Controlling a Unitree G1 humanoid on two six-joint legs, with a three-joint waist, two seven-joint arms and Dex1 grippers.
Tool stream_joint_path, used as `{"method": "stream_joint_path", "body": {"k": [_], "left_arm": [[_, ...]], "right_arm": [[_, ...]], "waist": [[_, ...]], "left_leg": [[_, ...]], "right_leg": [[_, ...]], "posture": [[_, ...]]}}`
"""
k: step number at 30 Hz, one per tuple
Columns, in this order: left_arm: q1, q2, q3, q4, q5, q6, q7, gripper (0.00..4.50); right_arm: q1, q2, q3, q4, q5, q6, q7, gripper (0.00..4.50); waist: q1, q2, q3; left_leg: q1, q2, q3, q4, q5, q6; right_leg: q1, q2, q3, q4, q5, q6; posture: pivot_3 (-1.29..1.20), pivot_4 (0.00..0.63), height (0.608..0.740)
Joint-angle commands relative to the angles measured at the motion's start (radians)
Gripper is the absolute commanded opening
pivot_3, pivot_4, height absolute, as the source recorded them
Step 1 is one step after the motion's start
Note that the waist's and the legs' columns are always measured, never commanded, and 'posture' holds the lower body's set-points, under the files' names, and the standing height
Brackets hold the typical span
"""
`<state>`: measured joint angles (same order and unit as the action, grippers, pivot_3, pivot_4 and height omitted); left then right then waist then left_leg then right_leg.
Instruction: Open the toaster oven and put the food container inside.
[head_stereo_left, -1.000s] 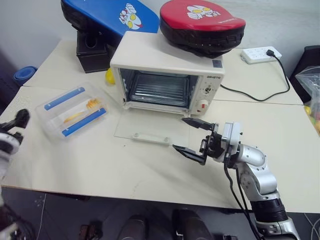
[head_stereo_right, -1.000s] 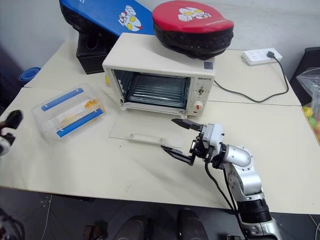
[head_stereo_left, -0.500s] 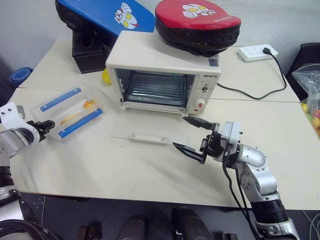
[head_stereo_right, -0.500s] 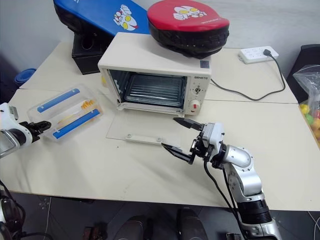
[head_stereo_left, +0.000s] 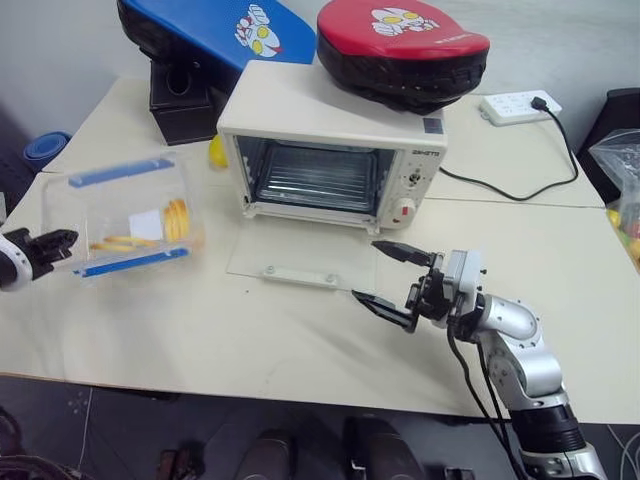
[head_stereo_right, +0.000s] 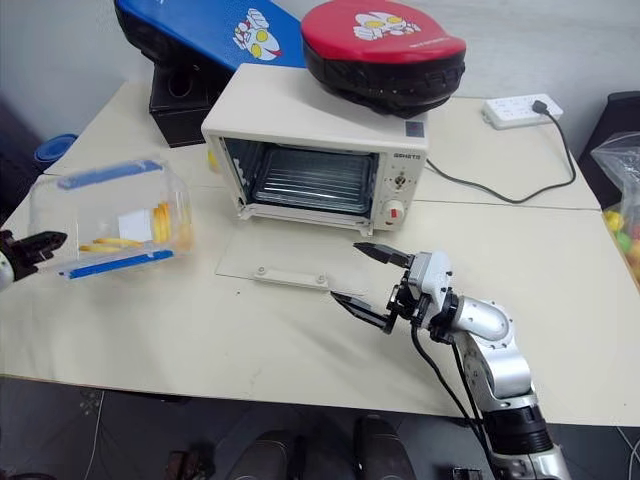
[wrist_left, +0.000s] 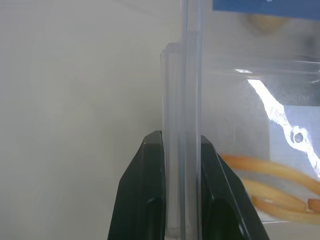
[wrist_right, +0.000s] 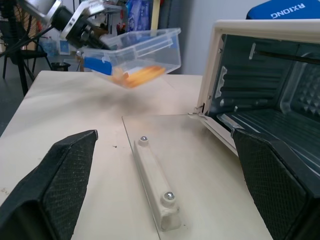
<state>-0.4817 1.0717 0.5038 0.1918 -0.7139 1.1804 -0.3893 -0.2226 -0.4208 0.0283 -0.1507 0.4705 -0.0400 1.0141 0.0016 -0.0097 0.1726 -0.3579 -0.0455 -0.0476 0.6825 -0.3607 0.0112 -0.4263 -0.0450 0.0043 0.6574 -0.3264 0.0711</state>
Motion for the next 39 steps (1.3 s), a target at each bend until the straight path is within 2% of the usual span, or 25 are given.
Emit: {"method": "stream_joint_path", "body": {"k": [1, 9, 15, 17, 21, 23, 27, 29, 30, 31, 32, 34, 37, 39], "left_arm": [[-0.096, -0.05, -0.066, -0.147, -0.057, 0.099, 0.002, 0.27], [-0.272, -0.347, -0.189, -0.267, -0.015, 0.221, 0.15, 0.27], [-0.276, -0.409, -0.245, -0.231, 0.051, 0.192, 0.16, 0.27], [-0.292, -0.441, -0.254, -0.203, 0.071, 0.166, 0.159, 0.99], [-0.314, -0.485, -0.223, -0.171, 0.068, 0.096, 0.124, 2.11], [-0.314, -0.479, -0.209, -0.162, 0.065, 0.062, 0.096, 2.66], [-0.292, -0.413, -0.188, -0.134, 0.077, -0.065, -0.015, 2.66], [-0.212, -0.304, -0.208, -0.139, 0.106, -0.244, -0.232, 2.73], [-0.147, -0.239, -0.238, -0.133, 0.162, -0.39, -0.344, 2.73], [-0.084, -0.185, -0.267, -0.123, 0.206, -0.511, -0.448, 2.34], [-0.012, -0.132, -0.305, -0.111, 0.256, -0.642, -0.559, 2.14], [0.075, -0.092, -0.346, -0.084, 0.311, -0.814, -0.679, 1.57], [0.128, -0.165, -0.363, -0.097, 0.288, -0.921, -0.741, 0.62], [0.132, -0.228, -0.386, -0.122, 0.288, -0.936, -0.725, 0.01]], "right_arm": [[-0.005, -0.004, -0.012, 0.007, 0.004, -0.014, 0.007, 4.5], [0.072, -0.001, 0.002, -0.041, -0.019, -0.021, -0.018, 4.5], [0.136, 0.003, -0.007, -0.089, -0.033, -0.02, -0.066, 4.5], [0.143, 0.011, -0.011, -0.099, -0.041, -0.024, -0.091, 4.5], [0.187, 0.014, 0.008, -0.152, -0.038, -0.01, -0.11, 4.5], [0.207, 0.005, 0.016, -0.179, -0.036, 0.002, -0.11, 4.5], [0.214, -0.025, 0.016, -0.234, -0.024, 0.063, -0.123, 4.5], [0.22, -0.061, 0.032, -0.289, -0.01, 0.15, -0.13, 4.08], [0.222, -0.08, 0.049, -0.314, -0.017, 0.193, -0.135, 3.91], [0.221, -0.093, 0.068, -0.33, -0.03, 0.222, -0.141, 3.55], [0.215, -0.093, 0.088, -0.34, -0.047, 0.24, -0.156, 3.2], [0.201, -0.086, 0.117, -0.353, -0.061, 0.289, -0.187, 2.57], [0.167, -0.07, 0.175, -0.331, -0.117, 0.33, -0.23, 1.53], [0.137, -0.058, 0.207, -0.295, -0.167, 0.323, -0.249, 0.83]], "waist": [[0.002, 0.0, 0.0], [-0.008, 0.0, 0.0], [-0.02, 0.0, 0.0], [-0.016, 0.0, 0.0], [-0.003, 0.0, 0.0], [-0.002, 0.0, 0.0], [-0.007, 0.0, 0.0], [-0.015, 0.0, 0.0], [-0.021, 0.001, 0.0], [-0.029, 0.001, 0.0], [-0.03, 0.001, 0.0], [-0.026, 0.002, 0.001], [0.002, 0.002, 0.001], [0.015, 0.002, 0.001]], "left_leg": [[0.0, 0.0, 0.0, 0.0, 0.0, 0.0], [-0.002, 0.0, 0.001, 0.001, 0.0, 0.0], [-0.001, 0.0, 0.001, 0.001, 0.001, -0.002], [-0.001, 0.0, 0.001, 0.002, 0.002, -0.002], [-0.001, 0.0, 0.001, 0.002, 0.002, -0.003], [-0.001, 0.0, 0.001, 0.002, 0.002, -0.003], [-0.001, 0.0, 0.001, 0.002, 0.002, -0.003], [0.0, 0.0, 0.001, 0.001, 0.003, -0.004], [0.0, 0.001, 0.002, 0.0, 0.003, -0.004], [0.0, 0.001, 0.001, -0.001, 0.003, -0.004], [0.001, 0.001, 0.0, -0.002, 0.003, -0.005], [0.002, 0.001, 0.0, -0.003, 0.003, -0.005], [0.002, 0.001, -0.001, -0.001, 0.003, -0.004], [0.001, 0.0, -0.001, 0.001, 0.002, -0.002]], "right_leg": [[0.0, 0.0, 0.0, 0.0, 0.0, 0.0], [-0.002, 0.001, 0.0, 0.004, 0.0, 0.0], [-0.003, 0.001, 0.001, 0.003, 0.0, 0.0], [-0.003, 0.001, 0.001, 0.002, 0.0, 0.0], [-0.002, 0.001, 0.001, 0.003, 0.0, 0.0], [-0.002, 0.001, 0.001, 0.003, 0.0, 0.0], [-0.002, 0.001, 0.001, 0.002, 0.0, 0.0], [-0.003, 0.001, 0.001, 0.002, 0.0, 0.0], [-0.003, 0.002, 0.001, 0.002, 0.0, 0.0], [-0.003, 0.002, 0.001, 0.002, -0.001, -0.001], [-0.003, 0.002, 0.0, 0.002, -0.001, -0.002], [-0.002, 0.002, 0.0, 0.001, -0.001, -0.003], [0.0, 0.001, -0.001, 0.001, -0.001, -0.003], [0.0, 0.0, -0.001, 0.001, -0.001, -0.003]], "posture": [[0.0, 0.15, 0.74], [0.0, 0.15, 0.74], [0.0, 0.15, 0.74], [0.0, 0.15, 0.74], [0.0, 0.15, 0.74], [0.0, 0.15, 0.74], [0.0, 0.15, 0.74], [0.0, 0.15, 0.74], [0.0, 0.15, 0.74], [0.0, 0.15, 0.74], [0.0, 0.15, 0.74], [0.0, 0.15, 0.74], [0.0, 0.15, 0.74], [0.0, 0.15, 0.74]]}}
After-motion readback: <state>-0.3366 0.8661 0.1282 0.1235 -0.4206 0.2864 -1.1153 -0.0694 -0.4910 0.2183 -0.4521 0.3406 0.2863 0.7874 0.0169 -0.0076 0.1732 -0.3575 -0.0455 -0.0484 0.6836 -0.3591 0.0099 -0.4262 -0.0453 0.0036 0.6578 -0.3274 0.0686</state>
